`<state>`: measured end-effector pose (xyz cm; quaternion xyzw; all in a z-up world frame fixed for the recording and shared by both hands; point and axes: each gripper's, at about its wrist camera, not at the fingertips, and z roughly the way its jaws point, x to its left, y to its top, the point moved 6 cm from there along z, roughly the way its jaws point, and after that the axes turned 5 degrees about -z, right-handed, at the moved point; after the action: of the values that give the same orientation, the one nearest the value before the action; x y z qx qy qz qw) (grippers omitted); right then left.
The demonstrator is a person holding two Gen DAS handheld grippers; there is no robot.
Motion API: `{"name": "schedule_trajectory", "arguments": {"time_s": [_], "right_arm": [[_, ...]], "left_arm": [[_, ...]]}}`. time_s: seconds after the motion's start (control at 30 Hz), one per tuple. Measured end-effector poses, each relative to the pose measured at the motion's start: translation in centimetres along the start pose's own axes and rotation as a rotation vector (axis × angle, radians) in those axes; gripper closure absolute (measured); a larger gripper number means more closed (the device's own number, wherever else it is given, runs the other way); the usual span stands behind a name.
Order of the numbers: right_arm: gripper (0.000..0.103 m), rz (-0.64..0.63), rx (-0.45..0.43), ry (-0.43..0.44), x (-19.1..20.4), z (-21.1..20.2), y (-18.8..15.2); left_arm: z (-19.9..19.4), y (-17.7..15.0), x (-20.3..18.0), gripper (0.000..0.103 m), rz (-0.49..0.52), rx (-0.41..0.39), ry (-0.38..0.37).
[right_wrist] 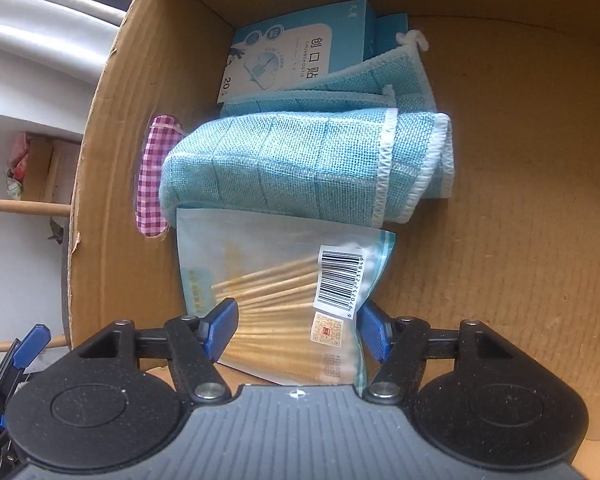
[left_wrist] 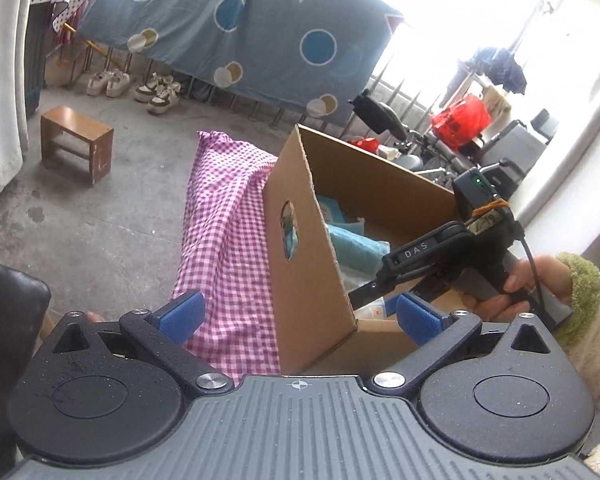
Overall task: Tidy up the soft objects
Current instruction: 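Carry the cotton swab bag into the cardboard box and release it, then lower the right gripper onto the blue wet wipes pack and grasp it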
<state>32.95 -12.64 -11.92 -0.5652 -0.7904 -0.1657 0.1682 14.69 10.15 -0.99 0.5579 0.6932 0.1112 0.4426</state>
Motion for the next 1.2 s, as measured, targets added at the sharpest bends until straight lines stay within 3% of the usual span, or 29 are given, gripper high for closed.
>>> {"name": "schedule_trajectory", "arguments": {"time_s": [0.13, 0.37, 0.53, 0.73, 0.87, 1.0, 1.2], "right_arm": [[0.034, -0.044, -0.017, -0.037, 1.0, 0.0, -0.1], [0.020, -0.076, -0.048, -0.084, 1.7, -0.9, -0.5], [0.006, -0.083, -0.142, -0.089, 1.2, -3.6, -1.0], [0.006, -0.071, -0.249, -0.065, 0.9, -7.5, -2.3], [0.006, -0.058, -0.361, 0.013, 1.6, -11.5, -5.1], [0.006, -0.074, -0.467, 0.069, 2.5, -14.6, -10.1], [0.007, -0.038, -0.473, 0.096, 2.1, -13.1, -16.2]], "left_arm": [[-0.5, -0.3, -0.7, 0.001, 0.038, -0.014, -0.011], [-1.4, -1.7, -2.1, 0.000, 0.087, 0.004, -0.065], [-2.2, -2.6, -2.4, 0.000, 0.074, 0.019, -0.073], [-3.8, -2.7, -2.6, 0.000, 0.047, 0.002, -0.079], [-4.6, -3.2, -3.0, 0.000, 0.061, 0.018, -0.038], [-4.3, -4.3, -3.6, 0.000, 0.128, 0.051, 0.010], [-1.8, -7.4, -5.1, 0.000, 0.225, 0.165, 0.000]]}}
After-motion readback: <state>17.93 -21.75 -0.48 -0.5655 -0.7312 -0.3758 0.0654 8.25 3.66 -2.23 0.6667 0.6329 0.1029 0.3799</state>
